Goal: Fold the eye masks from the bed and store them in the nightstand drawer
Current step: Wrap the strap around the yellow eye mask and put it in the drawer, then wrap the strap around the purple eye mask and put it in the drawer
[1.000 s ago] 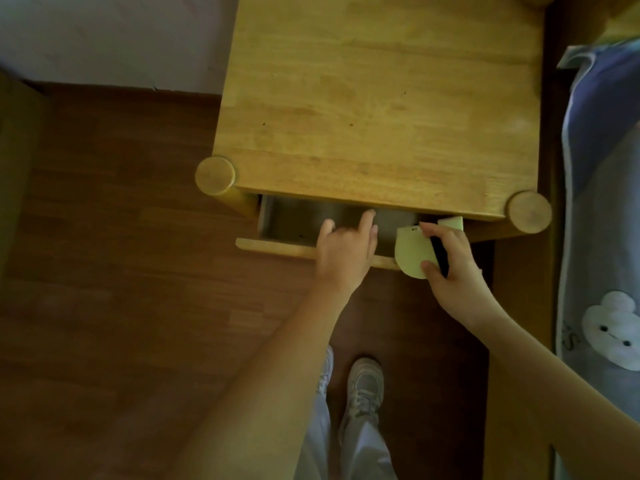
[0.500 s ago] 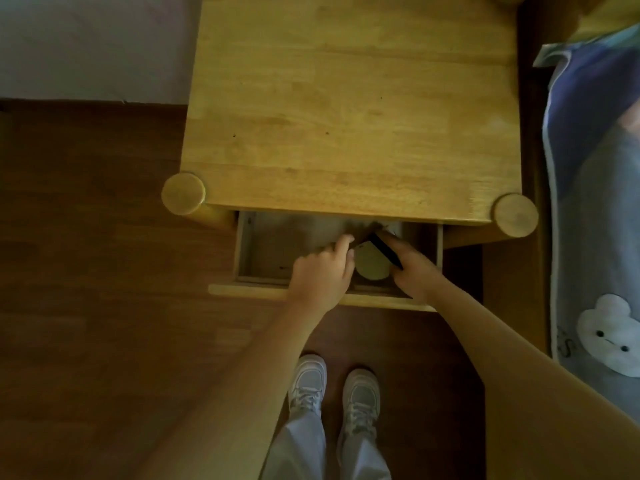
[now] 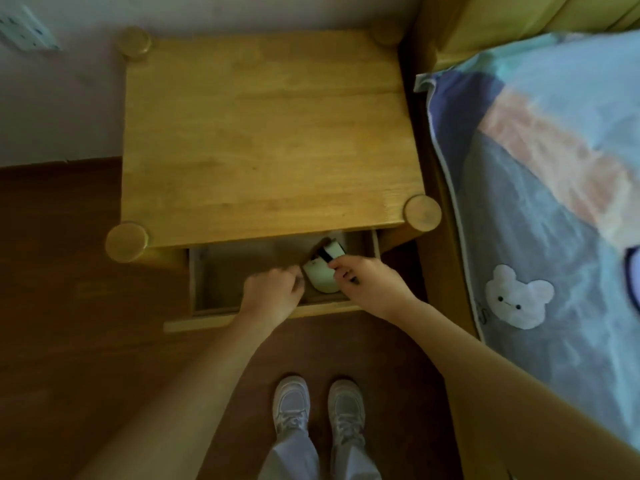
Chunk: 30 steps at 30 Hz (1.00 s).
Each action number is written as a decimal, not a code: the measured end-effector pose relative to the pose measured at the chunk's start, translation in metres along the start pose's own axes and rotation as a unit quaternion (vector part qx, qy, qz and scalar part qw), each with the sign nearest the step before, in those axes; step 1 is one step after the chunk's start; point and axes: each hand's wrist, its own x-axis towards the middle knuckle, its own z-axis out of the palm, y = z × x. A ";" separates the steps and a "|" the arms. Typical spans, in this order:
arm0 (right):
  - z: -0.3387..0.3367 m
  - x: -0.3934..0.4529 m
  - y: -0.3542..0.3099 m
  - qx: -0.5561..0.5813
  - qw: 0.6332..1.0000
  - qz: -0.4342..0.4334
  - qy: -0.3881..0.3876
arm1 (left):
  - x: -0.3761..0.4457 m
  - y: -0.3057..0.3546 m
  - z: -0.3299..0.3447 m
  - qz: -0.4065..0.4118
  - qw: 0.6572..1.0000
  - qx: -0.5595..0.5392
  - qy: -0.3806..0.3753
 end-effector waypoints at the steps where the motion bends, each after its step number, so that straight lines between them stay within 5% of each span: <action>1: -0.011 -0.008 -0.004 -0.007 1.000 -0.008 0.013 | 0.000 0.003 -0.008 -0.011 1.000 -0.004 -0.026; 7: -0.096 -0.075 0.004 -0.004 0.994 -0.007 0.113 | 0.000 0.056 -0.083 0.041 0.997 -0.019 -0.056; 14: -0.161 -0.174 0.065 0.066 0.967 0.097 0.228 | -0.001 0.185 -0.147 0.176 0.982 -0.064 -0.027; 30: -0.179 -0.332 0.225 0.159 0.905 0.211 0.333 | 0.004 0.480 -0.074 0.372 0.924 0.016 -0.085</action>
